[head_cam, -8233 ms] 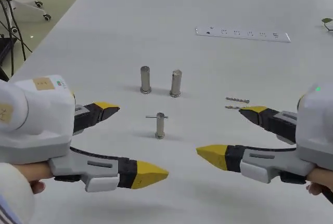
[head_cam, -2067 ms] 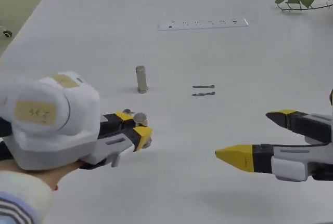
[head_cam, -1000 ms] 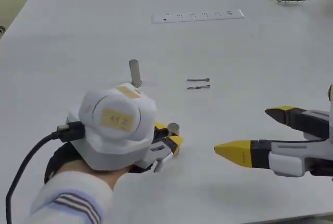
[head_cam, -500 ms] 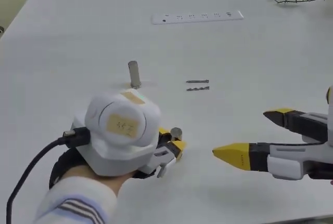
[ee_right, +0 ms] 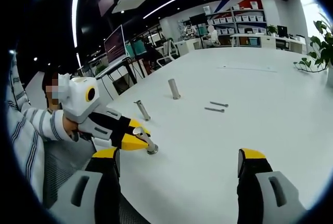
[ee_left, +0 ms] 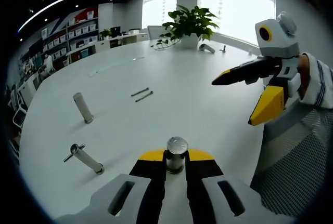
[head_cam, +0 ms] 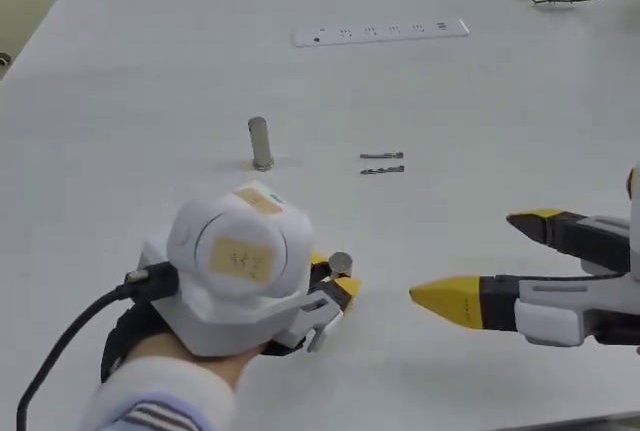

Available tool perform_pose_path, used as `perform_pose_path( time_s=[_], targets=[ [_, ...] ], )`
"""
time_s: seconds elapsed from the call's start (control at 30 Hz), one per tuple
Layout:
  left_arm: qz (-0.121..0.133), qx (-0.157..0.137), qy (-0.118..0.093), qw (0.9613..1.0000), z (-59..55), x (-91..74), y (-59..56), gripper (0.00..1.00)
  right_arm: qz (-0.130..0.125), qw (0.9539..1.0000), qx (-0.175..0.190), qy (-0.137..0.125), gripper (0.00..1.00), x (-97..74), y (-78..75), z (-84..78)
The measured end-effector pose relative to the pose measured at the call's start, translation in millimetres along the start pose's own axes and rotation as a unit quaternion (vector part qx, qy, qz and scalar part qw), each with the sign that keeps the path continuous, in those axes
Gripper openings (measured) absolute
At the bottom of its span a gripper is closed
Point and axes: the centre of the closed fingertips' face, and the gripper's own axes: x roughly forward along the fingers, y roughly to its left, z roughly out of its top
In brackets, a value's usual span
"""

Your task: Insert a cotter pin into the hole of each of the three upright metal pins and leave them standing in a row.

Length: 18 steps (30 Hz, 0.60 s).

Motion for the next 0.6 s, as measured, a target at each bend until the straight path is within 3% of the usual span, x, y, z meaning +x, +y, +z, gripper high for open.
perform_pose_path(
  time_s=[0.13,0.2,0.23,0.47,0.57,0.6],
  targets=[
    [-0.001,-0.005,0.002,1.0000,-0.4,0.2,0.4,0.10,0.002,1.0000,-0.002,-0.001,0.93,-0.1,0.7,0.7],
    [-0.007,-0.032,0.009,0.9994,-1.6,0.2,0.0,0.11,0.001,1.0000,-0.002,-0.002,0.93,-0.2,0.6,1.2],
    [-0.010,-0.032,0.008,0.9994,-1.6,0.1,1.1,0.11,0.002,1.0000,-0.003,-0.002,0.93,-0.2,0.7,1.4],
    [-0.026,0.001,-0.005,0.9996,5.2,-8.6,1.4,0.17,0.001,1.0000,-0.006,-0.002,0.93,-0.5,0.8,2.7],
    [-0.055,-0.007,-0.011,0.9984,10.6,-18.3,-3.6,0.18,0.001,1.0000,-0.007,-0.001,0.92,-0.5,1.2,2.6],
    [-0.064,-0.002,-0.022,0.9977,14.7,-22.8,-4.8,0.20,0.001,1.0000,-0.007,0.000,0.92,-0.3,1.4,2.4]
  ],
)
